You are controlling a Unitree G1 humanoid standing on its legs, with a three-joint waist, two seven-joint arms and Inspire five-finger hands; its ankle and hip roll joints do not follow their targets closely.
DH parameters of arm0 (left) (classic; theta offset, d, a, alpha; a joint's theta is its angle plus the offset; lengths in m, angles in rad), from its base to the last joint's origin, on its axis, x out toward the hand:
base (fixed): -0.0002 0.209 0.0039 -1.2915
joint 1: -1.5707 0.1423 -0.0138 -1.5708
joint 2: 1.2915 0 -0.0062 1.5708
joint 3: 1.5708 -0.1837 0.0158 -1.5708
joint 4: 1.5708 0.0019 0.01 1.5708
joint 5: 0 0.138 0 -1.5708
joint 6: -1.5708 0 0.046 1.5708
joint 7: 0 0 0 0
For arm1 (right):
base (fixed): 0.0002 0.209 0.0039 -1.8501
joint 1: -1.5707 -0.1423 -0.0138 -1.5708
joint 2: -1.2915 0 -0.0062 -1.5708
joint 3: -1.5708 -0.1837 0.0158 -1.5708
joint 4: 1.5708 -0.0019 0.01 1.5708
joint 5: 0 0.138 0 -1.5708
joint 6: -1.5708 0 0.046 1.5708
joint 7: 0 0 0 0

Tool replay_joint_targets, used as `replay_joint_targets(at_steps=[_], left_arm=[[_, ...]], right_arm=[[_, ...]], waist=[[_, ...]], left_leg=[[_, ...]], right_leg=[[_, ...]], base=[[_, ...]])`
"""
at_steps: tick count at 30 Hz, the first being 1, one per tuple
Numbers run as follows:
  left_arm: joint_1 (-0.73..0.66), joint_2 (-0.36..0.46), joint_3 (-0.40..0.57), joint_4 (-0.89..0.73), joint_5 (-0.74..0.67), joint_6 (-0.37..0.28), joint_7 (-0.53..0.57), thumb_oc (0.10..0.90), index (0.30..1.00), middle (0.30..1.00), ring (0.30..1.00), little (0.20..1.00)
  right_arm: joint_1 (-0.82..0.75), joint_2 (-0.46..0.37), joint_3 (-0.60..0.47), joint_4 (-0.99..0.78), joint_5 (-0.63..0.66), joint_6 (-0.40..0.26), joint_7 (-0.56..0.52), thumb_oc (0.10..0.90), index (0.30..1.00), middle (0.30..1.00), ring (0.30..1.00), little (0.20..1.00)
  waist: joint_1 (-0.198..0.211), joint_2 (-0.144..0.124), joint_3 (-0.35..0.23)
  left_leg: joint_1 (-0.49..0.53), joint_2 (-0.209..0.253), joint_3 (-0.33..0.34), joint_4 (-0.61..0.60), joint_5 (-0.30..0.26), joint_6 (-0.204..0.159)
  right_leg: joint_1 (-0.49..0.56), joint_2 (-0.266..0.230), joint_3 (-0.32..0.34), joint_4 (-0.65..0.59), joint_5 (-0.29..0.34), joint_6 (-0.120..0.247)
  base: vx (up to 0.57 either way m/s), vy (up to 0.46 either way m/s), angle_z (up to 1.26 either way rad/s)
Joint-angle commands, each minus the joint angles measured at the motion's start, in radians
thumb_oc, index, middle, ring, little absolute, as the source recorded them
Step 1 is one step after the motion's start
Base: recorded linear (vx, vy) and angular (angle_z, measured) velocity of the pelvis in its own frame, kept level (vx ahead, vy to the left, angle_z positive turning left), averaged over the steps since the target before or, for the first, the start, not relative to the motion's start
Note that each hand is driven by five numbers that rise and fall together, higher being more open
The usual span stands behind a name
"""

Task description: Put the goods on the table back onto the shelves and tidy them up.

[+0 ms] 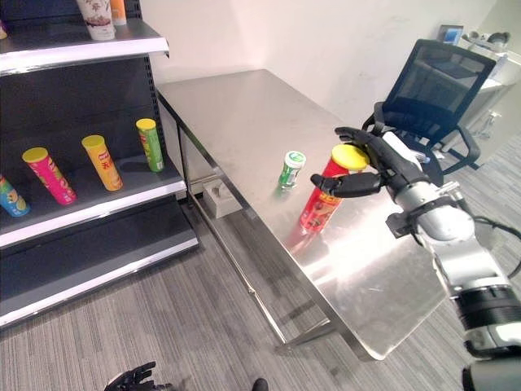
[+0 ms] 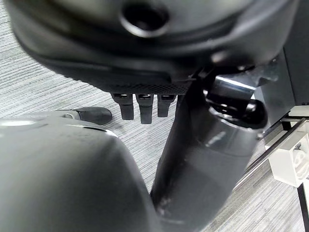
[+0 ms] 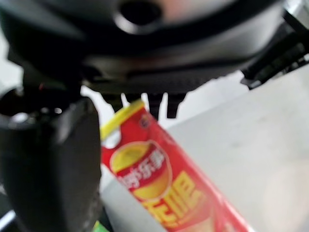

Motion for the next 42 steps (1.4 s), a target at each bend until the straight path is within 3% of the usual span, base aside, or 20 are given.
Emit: replay_joint_targets(at_steps=[1, 10, 11, 13, 14, 29, 31, 34, 42], left_arm=[[-0.042, 0.004, -0.021, 0.032, -0.012, -0.025, 0.004, 0.800, 0.900, 0.900, 0.900, 0.900], [-0.051, 0.003, -0.012, 0.040, -0.008, -0.016, 0.003, 0.800, 0.900, 0.900, 0.900, 0.900], [-0.051, 0.002, -0.012, 0.043, -0.006, -0.014, 0.002, 0.800, 0.900, 0.900, 0.900, 0.900], [-0.048, 0.003, -0.014, 0.038, -0.010, -0.014, -0.001, 0.800, 0.900, 0.900, 0.900, 0.900], [-0.048, 0.003, -0.014, 0.038, -0.010, -0.014, -0.001, 0.800, 0.900, 0.900, 0.900, 0.900], [-0.048, 0.006, -0.006, 0.036, -0.012, -0.010, 0.001, 0.800, 0.900, 0.900, 0.900, 0.900], [-0.052, 0.009, 0.003, 0.018, -0.002, -0.025, 0.008, 0.800, 0.900, 0.900, 0.900, 0.900], [-0.050, 0.015, 0.005, 0.010, 0.007, -0.033, 0.007, 0.800, 0.900, 0.900, 0.900, 0.900], [-0.057, 0.030, 0.020, -0.005, 0.019, -0.041, 0.016, 0.800, 0.900, 0.900, 0.900, 0.900]], right_arm=[[-0.187, -0.079, 0.029, 0.025, -0.029, -0.030, -0.025, 0.800, 0.900, 0.900, 0.900, 0.900], [-0.206, -0.137, 0.054, -0.005, -0.088, 0.008, 0.001, 0.800, 0.900, 0.900, 0.900, 0.900], [-0.206, -0.142, 0.056, -0.006, -0.091, 0.012, 0.004, 0.750, 0.825, 0.825, 0.825, 0.825], [-0.211, -0.148, 0.065, 0.003, -0.097, 0.018, 0.010, 0.478, 0.418, 0.418, 0.418, 0.418], [-0.213, -0.148, 0.067, 0.004, -0.096, 0.018, 0.010, 0.400, 0.300, 0.300, 0.300, 0.300], [-0.204, -0.127, 0.041, -0.005, -0.100, 0.019, -0.010, 0.400, 0.300, 0.300, 0.300, 0.300], [-0.101, -0.019, -0.129, -0.072, -0.067, -0.068, -0.105, 0.400, 0.300, 0.300, 0.300, 0.300], [-0.074, 0.044, -0.204, -0.099, -0.015, -0.118, -0.143, 0.400, 0.300, 0.300, 0.300, 0.300], [-0.128, 0.119, -0.236, -0.336, -0.094, -0.180, -0.188, 0.400, 0.300, 0.300, 0.300, 0.300]], waist=[[0.017, -0.033, -0.030], [0.008, -0.041, -0.029], [0.008, -0.042, -0.029], [0.009, -0.043, -0.030], [0.008, -0.042, -0.030], [0.008, -0.039, -0.028], [0.018, -0.029, -0.029], [0.026, -0.021, -0.033], [0.056, -0.011, -0.046]], left_leg=[[-0.024, 0.010, -0.008, 0.003, -0.006, -0.007], [-0.022, 0.012, -0.010, 0.003, -0.007, -0.007], [-0.022, 0.012, -0.010, 0.003, -0.007, -0.007], [-0.022, 0.013, -0.011, 0.003, -0.007, -0.007], [-0.022, 0.013, -0.011, 0.003, -0.007, -0.007], [-0.022, 0.011, -0.011, 0.003, -0.007, -0.005], [-0.018, 0.009, -0.022, 0.003, -0.012, -0.002], [-0.019, 0.010, -0.029, 0.003, -0.012, -0.001], [-0.021, 0.018, -0.053, 0.003, -0.007, -0.009]], right_leg=[[0.062, -0.042, -0.010, 0.006, -0.028, 0.062], [0.062, -0.038, -0.006, 0.006, -0.031, 0.060], [0.063, -0.038, -0.006, 0.006, -0.032, 0.060], [0.063, -0.038, -0.006, 0.006, -0.032, 0.059], [0.063, -0.038, -0.006, 0.006, -0.032, 0.059], [0.065, -0.039, -0.005, 0.006, -0.033, 0.058], [0.075, -0.038, -0.013, 0.006, -0.042, 0.057], [0.079, -0.038, -0.022, 0.006, -0.048, 0.056], [0.095, -0.024, -0.041, 0.006, -0.069, 0.044]], base=[[0.00, 0.000, 0.00], [0.00, 0.000, 0.00], [0.00, 0.000, 0.00], [0.00, 0.000, 0.00], [0.00, 0.000, 0.00], [0.00, 0.000, 0.00], [0.00, 0.000, 0.00], [0.01, -0.026, 0.05], [0.01, -0.034, 0.10]])
